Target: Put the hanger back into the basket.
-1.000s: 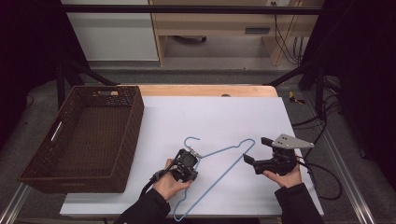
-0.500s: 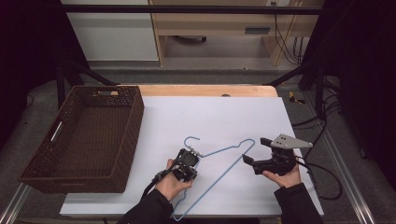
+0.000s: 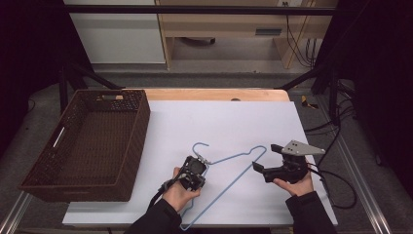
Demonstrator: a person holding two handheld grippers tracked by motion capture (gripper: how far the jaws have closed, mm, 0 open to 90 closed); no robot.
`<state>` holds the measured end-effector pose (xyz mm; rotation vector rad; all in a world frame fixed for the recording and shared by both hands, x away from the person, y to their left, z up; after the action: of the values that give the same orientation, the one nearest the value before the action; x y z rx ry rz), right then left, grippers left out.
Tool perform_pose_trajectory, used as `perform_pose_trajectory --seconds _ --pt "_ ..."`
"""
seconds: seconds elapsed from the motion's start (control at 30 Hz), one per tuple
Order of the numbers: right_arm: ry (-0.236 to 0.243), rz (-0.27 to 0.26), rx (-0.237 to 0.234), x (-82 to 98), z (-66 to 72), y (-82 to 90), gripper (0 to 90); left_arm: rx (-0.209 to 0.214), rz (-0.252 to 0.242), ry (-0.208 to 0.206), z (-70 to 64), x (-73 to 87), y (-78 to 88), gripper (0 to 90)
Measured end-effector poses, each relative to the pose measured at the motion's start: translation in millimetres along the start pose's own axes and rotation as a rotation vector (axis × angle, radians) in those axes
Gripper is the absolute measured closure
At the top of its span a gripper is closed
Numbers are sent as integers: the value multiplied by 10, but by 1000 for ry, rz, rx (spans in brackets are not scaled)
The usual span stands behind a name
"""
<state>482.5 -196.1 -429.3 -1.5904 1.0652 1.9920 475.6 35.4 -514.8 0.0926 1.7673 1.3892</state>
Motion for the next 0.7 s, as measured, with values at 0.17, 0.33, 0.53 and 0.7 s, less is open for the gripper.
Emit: perform_pose_trajectory --seconds 0.17,0.33,0.53,0.7 --pt "-1 0 -1 0 0 3 52 23 10 4 12 7 2 839" --pt "-3 -1 0 -4 -1 8 52 60 24 5 4 37 17 736" --pt "-4 -1 0 -3 0 4 52 21 16 -13 -14 47 6 790" --pt "-9 -4 0 -10 -1 11 53 9 18 -7 -24 44 0 832"
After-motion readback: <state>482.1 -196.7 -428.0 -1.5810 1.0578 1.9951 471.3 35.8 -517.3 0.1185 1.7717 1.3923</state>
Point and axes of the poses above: each handheld gripper's, and its own axes: y roughly backward along the jaws, x roughly out of its underside, z roughly to its left, the point moved 7 cm from there along -y, roughly forward along the jaws, and after that the axes turned 7 degrees about -z, right-handed, at the moved point
